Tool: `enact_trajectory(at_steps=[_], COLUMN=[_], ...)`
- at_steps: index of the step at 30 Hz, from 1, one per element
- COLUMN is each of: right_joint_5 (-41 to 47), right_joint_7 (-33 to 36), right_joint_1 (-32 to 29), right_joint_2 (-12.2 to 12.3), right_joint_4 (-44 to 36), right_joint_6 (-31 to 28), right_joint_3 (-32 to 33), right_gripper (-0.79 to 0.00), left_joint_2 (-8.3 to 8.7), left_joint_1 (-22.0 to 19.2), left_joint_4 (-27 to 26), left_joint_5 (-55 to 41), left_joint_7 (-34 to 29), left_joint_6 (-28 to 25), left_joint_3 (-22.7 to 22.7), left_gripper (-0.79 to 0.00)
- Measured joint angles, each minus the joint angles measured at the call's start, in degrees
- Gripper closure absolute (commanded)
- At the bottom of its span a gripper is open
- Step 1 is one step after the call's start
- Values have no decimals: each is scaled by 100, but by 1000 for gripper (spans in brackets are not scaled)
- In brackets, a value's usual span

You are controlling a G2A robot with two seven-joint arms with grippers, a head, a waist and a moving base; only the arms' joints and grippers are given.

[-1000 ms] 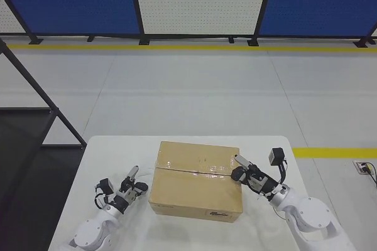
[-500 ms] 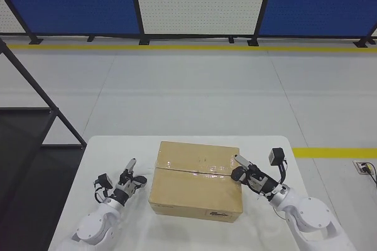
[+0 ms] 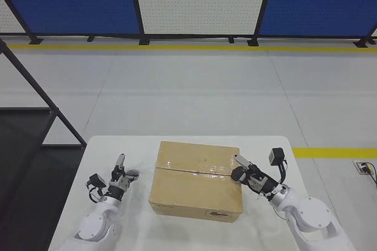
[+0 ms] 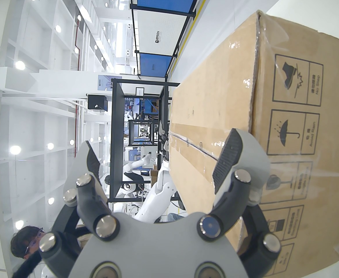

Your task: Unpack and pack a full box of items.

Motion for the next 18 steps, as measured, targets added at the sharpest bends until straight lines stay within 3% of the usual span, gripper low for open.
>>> enact_trajectory(at_steps=[11, 18], right_joint_5=[0, 0], right_joint_7=[0, 0], right_joint_1=[0, 0], right_joint_2=[0, 0], right_joint_4=[0, 0], right_joint_6=[0, 0], right_joint_3=[0, 0], right_gripper=[-785, -785], left_joint_2=[-229, -375], left_joint_1=[-374, -451], left_joint_4=[394, 579], left_joint_5=[-111, -172], left_joint_7=[-853, -678], left_joint_6=[589, 411], left_joint_3=[51, -28], left_gripper=[-785, -785])
